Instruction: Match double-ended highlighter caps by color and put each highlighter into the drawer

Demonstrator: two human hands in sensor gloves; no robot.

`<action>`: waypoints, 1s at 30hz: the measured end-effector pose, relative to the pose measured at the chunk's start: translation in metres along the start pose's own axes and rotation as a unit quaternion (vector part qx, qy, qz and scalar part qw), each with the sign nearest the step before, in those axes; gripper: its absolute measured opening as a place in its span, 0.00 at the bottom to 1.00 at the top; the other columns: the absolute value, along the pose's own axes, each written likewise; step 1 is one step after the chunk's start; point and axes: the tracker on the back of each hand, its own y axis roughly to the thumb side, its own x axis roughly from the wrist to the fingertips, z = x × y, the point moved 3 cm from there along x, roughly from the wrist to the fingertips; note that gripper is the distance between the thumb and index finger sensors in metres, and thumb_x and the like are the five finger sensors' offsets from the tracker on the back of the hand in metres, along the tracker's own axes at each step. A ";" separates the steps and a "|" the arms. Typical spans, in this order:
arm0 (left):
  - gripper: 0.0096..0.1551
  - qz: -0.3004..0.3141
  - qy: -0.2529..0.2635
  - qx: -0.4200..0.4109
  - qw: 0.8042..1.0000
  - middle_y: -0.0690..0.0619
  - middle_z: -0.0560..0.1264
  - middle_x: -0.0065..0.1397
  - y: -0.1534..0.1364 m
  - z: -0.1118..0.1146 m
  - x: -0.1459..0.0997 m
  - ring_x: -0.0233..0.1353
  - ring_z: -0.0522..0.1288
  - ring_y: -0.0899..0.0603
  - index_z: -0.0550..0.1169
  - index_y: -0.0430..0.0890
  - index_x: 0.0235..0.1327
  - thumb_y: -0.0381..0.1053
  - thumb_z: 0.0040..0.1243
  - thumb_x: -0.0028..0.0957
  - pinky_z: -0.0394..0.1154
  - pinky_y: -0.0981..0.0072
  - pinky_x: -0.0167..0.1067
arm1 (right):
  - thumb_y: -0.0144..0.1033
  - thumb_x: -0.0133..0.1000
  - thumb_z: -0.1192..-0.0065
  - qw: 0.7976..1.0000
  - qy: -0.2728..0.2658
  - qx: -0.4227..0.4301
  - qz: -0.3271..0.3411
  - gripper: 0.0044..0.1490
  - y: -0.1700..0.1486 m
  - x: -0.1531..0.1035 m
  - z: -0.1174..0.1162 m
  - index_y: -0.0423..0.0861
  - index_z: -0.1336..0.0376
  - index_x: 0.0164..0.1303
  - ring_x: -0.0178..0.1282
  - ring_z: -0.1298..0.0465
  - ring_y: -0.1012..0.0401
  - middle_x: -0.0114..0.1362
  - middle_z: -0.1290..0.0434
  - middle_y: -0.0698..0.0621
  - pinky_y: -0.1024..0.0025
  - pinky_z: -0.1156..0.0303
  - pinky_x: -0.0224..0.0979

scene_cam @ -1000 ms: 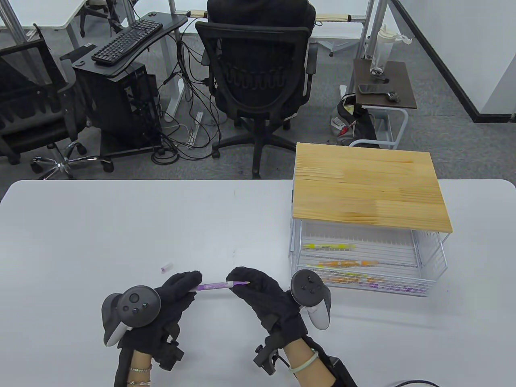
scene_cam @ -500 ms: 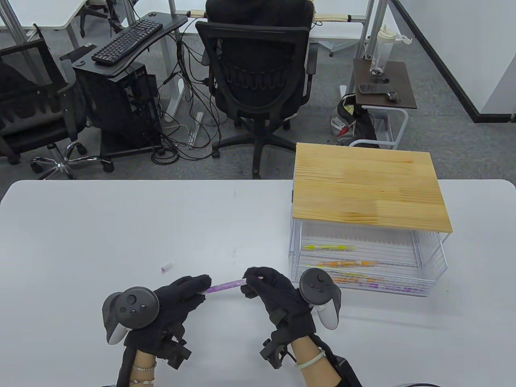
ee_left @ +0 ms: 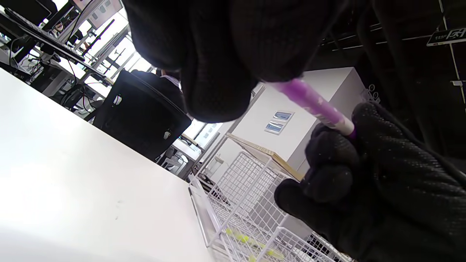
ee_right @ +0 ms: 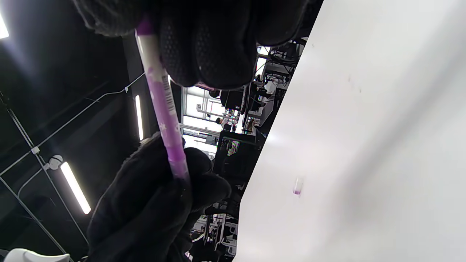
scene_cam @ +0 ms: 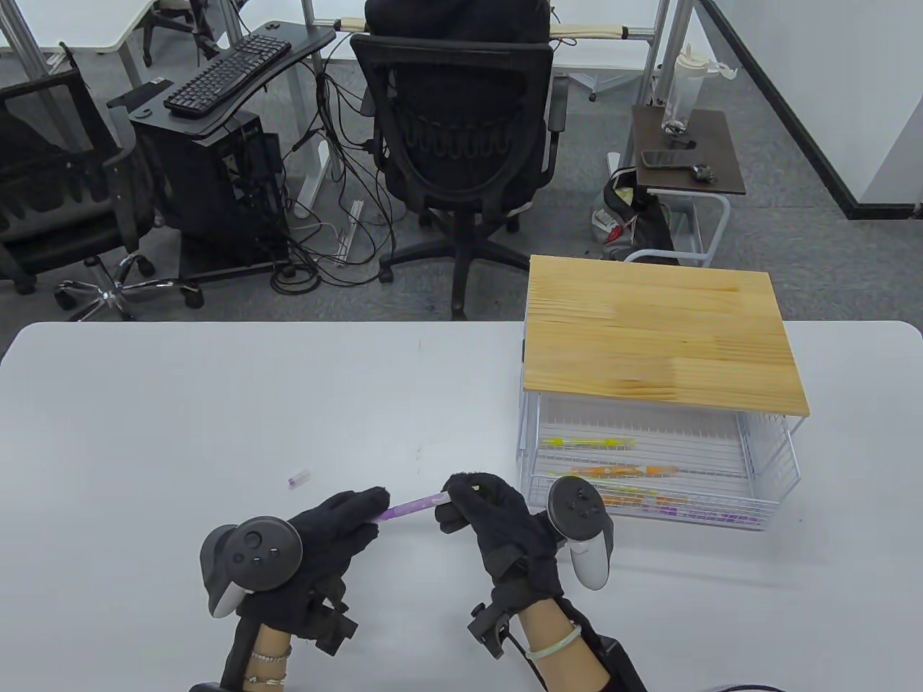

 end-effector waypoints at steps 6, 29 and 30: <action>0.27 -0.014 0.002 0.019 1.000 0.50 0.80 0.64 0.002 0.009 0.002 0.53 0.87 0.52 0.79 0.50 0.63 0.45 0.67 0.47 0.77 0.55 0.66 | 0.59 0.73 0.58 0.998 0.042 0.048 -0.004 0.30 -0.006 0.004 -0.006 0.56 0.54 0.81 0.78 0.32 0.59 0.81 0.39 0.57 0.52 0.50 0.91; 0.28 -0.005 0.027 0.068 0.997 0.49 0.79 0.63 0.036 0.036 0.002 0.52 0.86 0.53 0.78 0.48 0.62 0.49 0.67 0.46 0.76 0.55 0.66 | 0.51 0.74 0.57 0.995 0.087 -0.004 -0.051 0.29 -0.012 0.006 -0.040 0.50 0.54 0.80 0.82 0.41 0.44 0.86 0.48 0.45 0.39 0.52 0.85; 0.29 -0.005 0.024 0.069 0.997 0.49 0.79 0.63 0.036 0.037 0.002 0.53 0.86 0.53 0.78 0.48 0.63 0.49 0.67 0.46 0.76 0.55 0.66 | 0.51 0.74 0.57 0.995 0.086 -0.005 -0.051 0.29 -0.012 0.006 -0.039 0.50 0.54 0.80 0.83 0.41 0.44 0.87 0.49 0.44 0.39 0.52 0.85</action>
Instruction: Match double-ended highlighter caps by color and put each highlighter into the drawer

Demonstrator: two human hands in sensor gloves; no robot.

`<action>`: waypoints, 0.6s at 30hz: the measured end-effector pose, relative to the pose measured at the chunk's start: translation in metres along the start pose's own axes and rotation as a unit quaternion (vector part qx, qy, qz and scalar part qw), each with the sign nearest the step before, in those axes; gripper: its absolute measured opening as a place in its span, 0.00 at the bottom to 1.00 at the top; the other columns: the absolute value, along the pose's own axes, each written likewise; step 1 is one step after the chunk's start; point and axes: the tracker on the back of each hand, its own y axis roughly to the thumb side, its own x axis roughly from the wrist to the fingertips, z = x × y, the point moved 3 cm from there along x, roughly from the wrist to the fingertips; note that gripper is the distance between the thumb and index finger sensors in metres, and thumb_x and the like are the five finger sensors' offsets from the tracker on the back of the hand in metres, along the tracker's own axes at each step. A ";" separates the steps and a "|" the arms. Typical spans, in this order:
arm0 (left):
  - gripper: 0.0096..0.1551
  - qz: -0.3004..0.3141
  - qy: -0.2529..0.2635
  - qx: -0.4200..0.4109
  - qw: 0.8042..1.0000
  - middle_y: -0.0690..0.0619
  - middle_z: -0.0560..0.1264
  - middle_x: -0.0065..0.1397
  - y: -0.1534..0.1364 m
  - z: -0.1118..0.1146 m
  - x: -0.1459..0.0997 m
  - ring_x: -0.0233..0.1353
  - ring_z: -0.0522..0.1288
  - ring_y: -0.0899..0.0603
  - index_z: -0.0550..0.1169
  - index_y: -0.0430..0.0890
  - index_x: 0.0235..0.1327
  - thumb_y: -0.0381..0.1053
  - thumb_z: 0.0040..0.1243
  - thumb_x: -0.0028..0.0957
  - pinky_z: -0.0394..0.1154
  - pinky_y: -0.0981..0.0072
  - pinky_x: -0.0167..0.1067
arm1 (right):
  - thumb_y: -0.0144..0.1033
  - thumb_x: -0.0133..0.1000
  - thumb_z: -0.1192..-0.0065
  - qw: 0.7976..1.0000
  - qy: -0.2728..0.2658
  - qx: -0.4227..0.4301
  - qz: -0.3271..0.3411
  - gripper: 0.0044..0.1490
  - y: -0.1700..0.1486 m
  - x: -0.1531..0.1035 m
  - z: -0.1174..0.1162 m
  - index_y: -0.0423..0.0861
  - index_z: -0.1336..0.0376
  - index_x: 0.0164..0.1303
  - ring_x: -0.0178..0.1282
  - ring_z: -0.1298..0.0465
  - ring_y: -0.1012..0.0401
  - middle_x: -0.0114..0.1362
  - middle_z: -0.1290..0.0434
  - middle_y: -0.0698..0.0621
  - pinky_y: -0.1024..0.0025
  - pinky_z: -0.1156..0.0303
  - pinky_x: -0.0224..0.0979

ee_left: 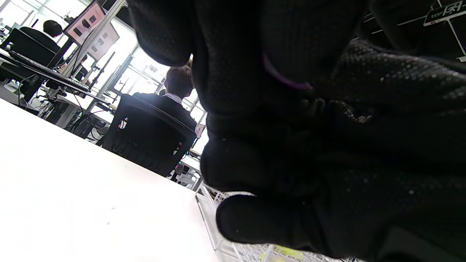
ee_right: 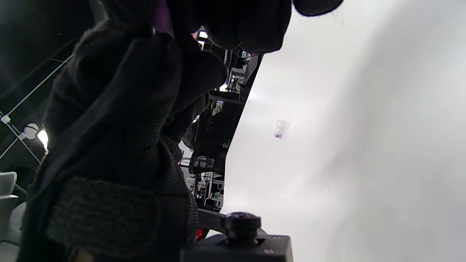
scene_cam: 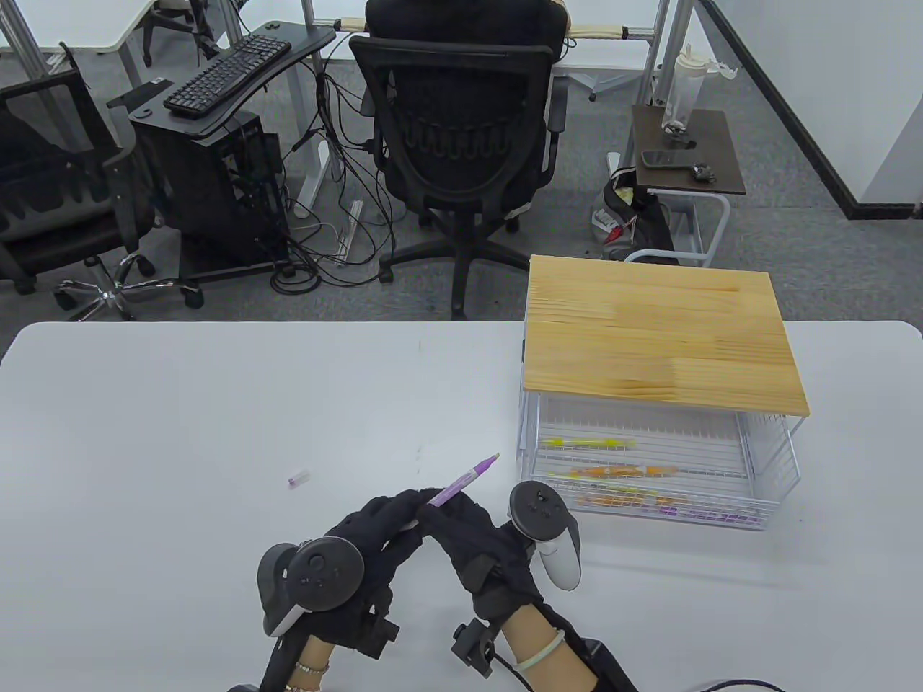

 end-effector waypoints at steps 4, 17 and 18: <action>0.30 0.005 -0.031 -0.012 0.999 0.50 0.78 0.66 -0.004 0.001 0.002 0.56 0.85 0.50 0.77 0.49 0.66 0.50 0.66 0.48 0.73 0.49 0.67 | 0.49 0.74 0.61 1.000 -0.006 -0.018 0.004 0.29 0.002 0.000 0.000 0.51 0.58 0.81 0.85 0.44 0.42 0.89 0.54 0.41 0.38 0.53 0.85; 0.29 -0.079 0.005 0.065 0.995 0.49 0.77 0.72 -0.060 -0.032 -0.003 0.64 0.81 0.42 0.77 0.52 0.67 0.52 0.64 0.49 0.67 0.41 0.69 | 0.32 0.68 0.49 0.978 -0.110 -0.179 0.000 0.35 0.016 -0.010 0.025 0.44 0.54 0.86 0.71 0.31 0.41 0.78 0.36 0.42 0.36 0.45 0.80; 0.29 -0.085 0.007 0.069 0.994 0.49 0.77 0.72 -0.063 -0.033 -0.004 0.65 0.81 0.42 0.77 0.52 0.67 0.52 0.64 0.49 0.67 0.41 0.69 | 0.31 0.68 0.48 0.974 -0.119 -0.194 0.002 0.36 0.017 -0.011 0.026 0.45 0.52 0.87 0.71 0.30 0.41 0.78 0.35 0.42 0.35 0.45 0.80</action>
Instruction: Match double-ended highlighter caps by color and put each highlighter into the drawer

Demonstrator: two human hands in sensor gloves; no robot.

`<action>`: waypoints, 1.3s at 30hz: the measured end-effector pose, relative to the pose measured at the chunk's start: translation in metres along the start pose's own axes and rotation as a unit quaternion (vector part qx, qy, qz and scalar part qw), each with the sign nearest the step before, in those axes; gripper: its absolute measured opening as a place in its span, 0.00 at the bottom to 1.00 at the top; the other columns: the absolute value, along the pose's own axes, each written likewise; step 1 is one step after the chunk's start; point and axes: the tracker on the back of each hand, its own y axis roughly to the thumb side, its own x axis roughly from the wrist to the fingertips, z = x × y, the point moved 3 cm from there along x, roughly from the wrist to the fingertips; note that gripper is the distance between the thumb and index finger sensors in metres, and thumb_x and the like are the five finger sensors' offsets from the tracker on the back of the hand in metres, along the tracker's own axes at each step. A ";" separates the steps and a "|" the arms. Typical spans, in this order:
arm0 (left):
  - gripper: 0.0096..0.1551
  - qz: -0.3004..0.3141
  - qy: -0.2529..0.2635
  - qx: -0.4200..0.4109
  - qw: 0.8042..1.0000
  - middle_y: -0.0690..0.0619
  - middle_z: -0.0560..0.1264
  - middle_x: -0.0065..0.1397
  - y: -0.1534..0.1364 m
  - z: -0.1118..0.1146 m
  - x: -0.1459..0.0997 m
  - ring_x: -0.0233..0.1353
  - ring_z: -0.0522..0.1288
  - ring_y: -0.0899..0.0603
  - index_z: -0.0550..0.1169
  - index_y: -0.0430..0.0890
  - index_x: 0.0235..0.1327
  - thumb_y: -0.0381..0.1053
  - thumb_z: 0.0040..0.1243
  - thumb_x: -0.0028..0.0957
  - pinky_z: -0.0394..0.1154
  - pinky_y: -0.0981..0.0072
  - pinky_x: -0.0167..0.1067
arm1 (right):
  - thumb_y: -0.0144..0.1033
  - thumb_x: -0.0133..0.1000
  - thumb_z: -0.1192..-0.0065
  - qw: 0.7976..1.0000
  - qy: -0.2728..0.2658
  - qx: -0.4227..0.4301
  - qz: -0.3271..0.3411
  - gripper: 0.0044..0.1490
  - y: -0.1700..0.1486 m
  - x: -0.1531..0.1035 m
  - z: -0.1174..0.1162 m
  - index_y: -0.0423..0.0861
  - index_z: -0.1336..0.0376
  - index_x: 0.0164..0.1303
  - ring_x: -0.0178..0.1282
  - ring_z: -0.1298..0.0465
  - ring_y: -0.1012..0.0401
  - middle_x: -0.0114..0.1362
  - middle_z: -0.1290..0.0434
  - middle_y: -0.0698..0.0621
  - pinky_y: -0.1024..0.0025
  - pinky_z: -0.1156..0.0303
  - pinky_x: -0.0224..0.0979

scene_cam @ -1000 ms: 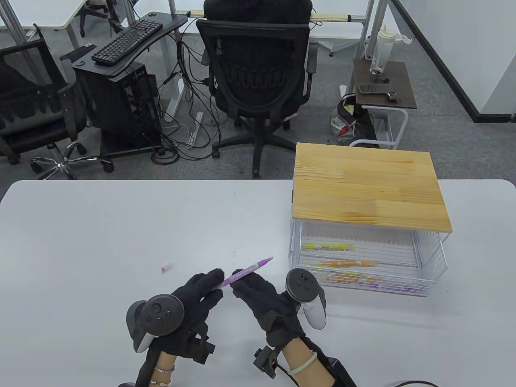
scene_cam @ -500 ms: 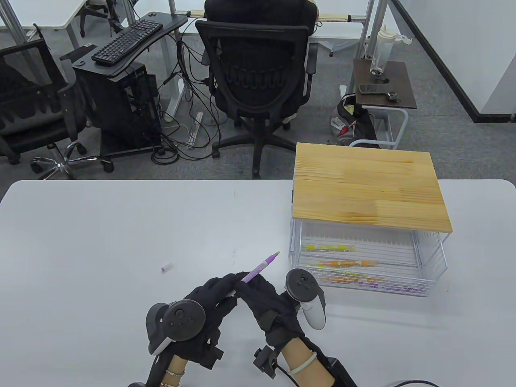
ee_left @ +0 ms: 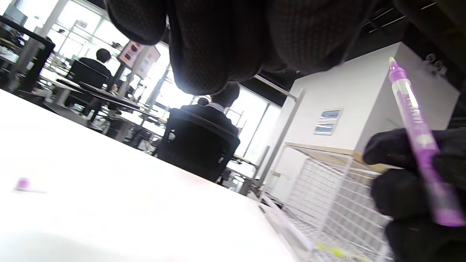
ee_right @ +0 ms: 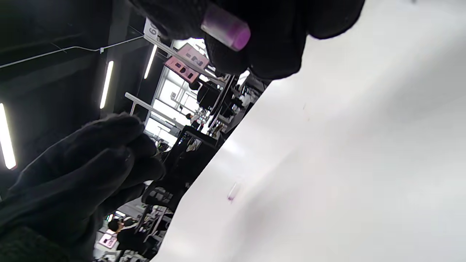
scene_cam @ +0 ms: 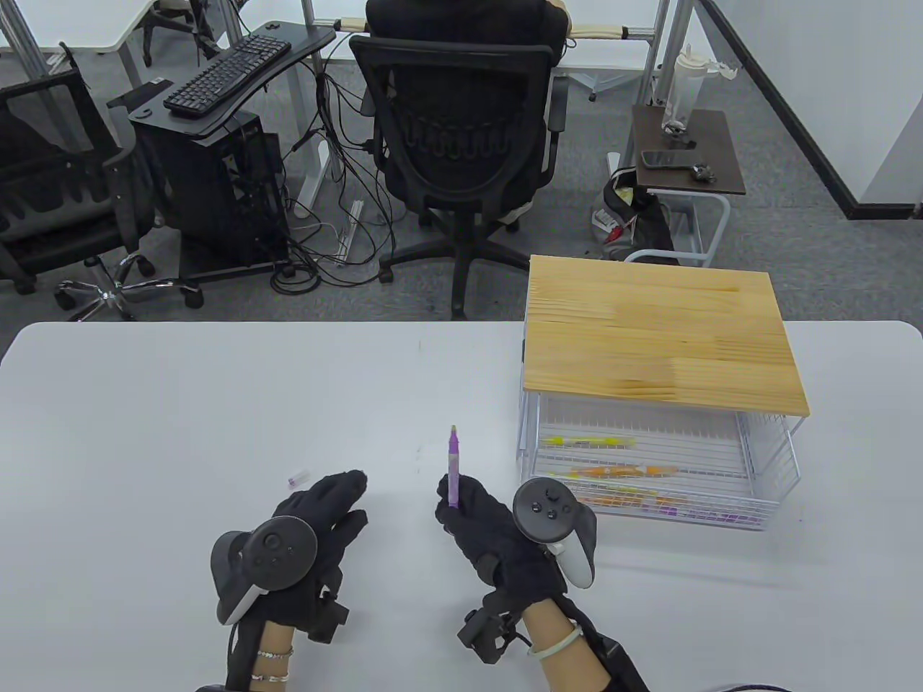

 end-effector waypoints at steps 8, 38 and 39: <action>0.30 -0.046 0.000 0.007 0.999 0.48 0.75 0.75 -0.029 0.000 0.001 0.69 0.78 0.38 0.77 0.52 0.67 0.52 0.64 0.49 0.65 0.37 0.70 | 0.28 0.65 0.39 0.992 -0.039 -0.122 -0.004 0.31 0.005 -0.005 0.018 0.47 0.40 0.81 0.71 0.30 0.38 0.78 0.33 0.42 0.32 0.46 0.79; 0.42 -0.225 -0.178 0.213 0.934 0.63 0.76 0.75 -0.115 0.063 0.075 0.76 0.74 0.48 0.69 0.66 0.71 0.54 0.70 0.39 0.60 0.44 0.78 | 0.27 0.64 0.34 0.984 -0.024 -0.173 0.022 0.30 0.023 -0.012 0.022 0.44 0.36 0.79 0.71 0.27 0.40 0.76 0.28 0.45 0.32 0.44 0.79; 0.42 -0.231 -0.185 0.212 0.931 0.63 0.76 0.75 -0.116 0.069 0.079 0.76 0.74 0.48 0.69 0.66 0.71 0.53 0.70 0.39 0.60 0.44 0.78 | 0.27 0.64 0.34 0.985 -0.027 -0.168 0.021 0.30 0.022 -0.012 0.023 0.44 0.36 0.79 0.71 0.27 0.40 0.76 0.28 0.45 0.32 0.44 0.79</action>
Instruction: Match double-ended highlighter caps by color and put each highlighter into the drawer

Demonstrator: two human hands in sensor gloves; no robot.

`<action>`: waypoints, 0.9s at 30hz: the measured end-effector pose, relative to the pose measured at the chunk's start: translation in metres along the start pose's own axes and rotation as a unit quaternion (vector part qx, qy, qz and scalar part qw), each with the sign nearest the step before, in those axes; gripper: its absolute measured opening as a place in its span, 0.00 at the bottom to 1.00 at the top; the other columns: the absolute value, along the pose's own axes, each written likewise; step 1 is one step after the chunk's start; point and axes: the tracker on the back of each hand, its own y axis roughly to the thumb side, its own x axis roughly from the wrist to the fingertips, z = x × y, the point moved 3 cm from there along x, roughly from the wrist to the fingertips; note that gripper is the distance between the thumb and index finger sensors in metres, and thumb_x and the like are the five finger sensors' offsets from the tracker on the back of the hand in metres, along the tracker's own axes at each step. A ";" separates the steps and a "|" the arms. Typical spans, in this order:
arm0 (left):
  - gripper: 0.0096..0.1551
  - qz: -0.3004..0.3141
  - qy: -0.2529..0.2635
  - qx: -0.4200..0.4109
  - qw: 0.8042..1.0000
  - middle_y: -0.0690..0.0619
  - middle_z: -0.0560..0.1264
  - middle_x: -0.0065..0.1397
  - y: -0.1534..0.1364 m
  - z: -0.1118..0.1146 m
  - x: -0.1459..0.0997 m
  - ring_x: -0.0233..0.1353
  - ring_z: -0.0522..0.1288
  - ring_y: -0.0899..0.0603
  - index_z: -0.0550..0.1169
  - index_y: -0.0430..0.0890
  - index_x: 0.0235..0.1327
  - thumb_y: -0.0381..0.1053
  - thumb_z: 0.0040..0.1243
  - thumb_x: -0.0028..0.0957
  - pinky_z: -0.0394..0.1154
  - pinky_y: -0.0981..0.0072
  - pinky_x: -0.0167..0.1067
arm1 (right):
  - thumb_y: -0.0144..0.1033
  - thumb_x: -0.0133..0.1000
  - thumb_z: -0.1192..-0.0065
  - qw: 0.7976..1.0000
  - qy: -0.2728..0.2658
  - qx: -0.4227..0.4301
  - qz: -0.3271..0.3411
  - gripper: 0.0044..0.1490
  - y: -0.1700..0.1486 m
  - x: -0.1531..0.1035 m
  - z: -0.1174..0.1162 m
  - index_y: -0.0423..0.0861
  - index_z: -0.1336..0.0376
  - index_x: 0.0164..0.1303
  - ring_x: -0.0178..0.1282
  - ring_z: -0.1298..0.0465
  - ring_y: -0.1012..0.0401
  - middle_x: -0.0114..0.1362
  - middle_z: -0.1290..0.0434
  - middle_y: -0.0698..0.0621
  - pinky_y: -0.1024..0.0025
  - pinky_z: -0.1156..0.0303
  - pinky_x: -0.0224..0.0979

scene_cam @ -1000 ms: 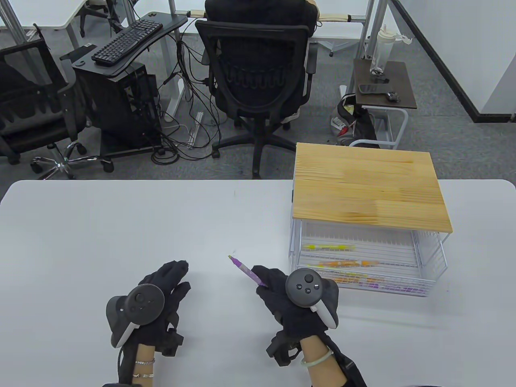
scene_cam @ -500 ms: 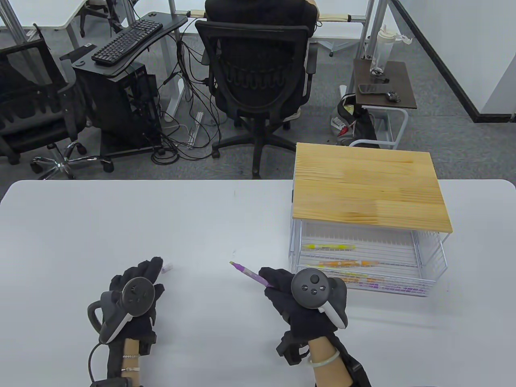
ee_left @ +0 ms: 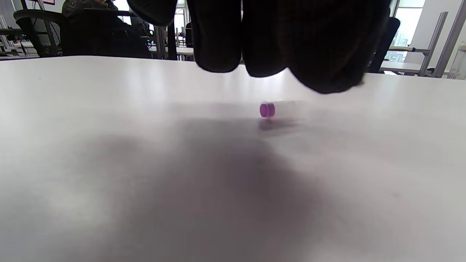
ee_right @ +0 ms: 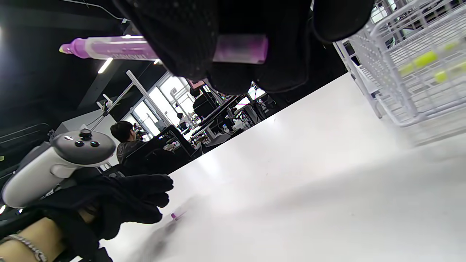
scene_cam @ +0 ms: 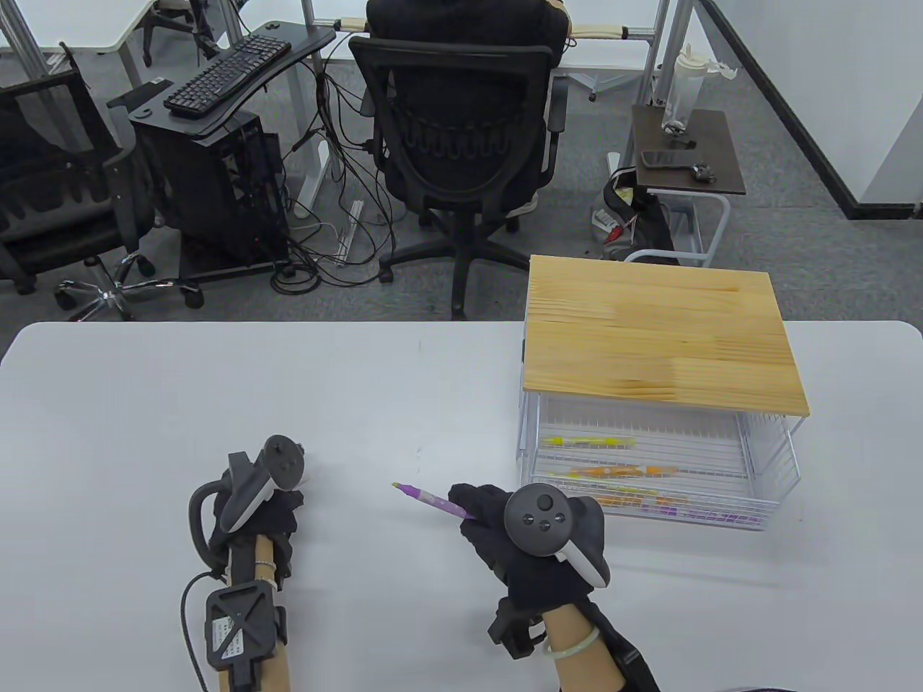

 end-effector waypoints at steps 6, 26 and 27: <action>0.39 -0.025 -0.009 -0.006 1.000 0.65 0.78 0.71 0.003 0.015 0.022 0.73 0.76 0.51 0.70 0.67 0.69 0.52 0.70 0.40 0.60 0.48 0.78 | 0.27 0.64 0.35 1.000 0.008 0.007 -0.003 0.30 -0.002 0.002 -0.002 0.44 0.36 0.79 0.70 0.27 0.39 0.76 0.28 0.44 0.32 0.44 0.79; 0.34 0.027 0.033 -0.066 0.997 0.55 0.71 0.72 0.023 -0.007 0.004 0.55 0.85 0.54 0.64 0.56 0.74 0.46 0.54 0.51 0.77 0.55 0.64 | 0.28 0.65 0.36 0.998 0.050 -0.021 -0.018 0.30 -0.003 0.012 -0.028 0.44 0.37 0.80 0.69 0.28 0.39 0.76 0.28 0.43 0.32 0.44 0.79; 0.33 0.069 0.040 -0.097 0.992 0.54 0.71 0.72 0.025 -0.015 -0.006 0.53 0.85 0.55 0.65 0.55 0.73 0.46 0.55 0.51 0.78 0.57 0.63 | 0.28 0.65 0.36 0.998 0.049 -0.018 -0.016 0.31 -0.003 0.012 -0.028 0.45 0.38 0.80 0.69 0.28 0.39 0.76 0.29 0.43 0.32 0.44 0.79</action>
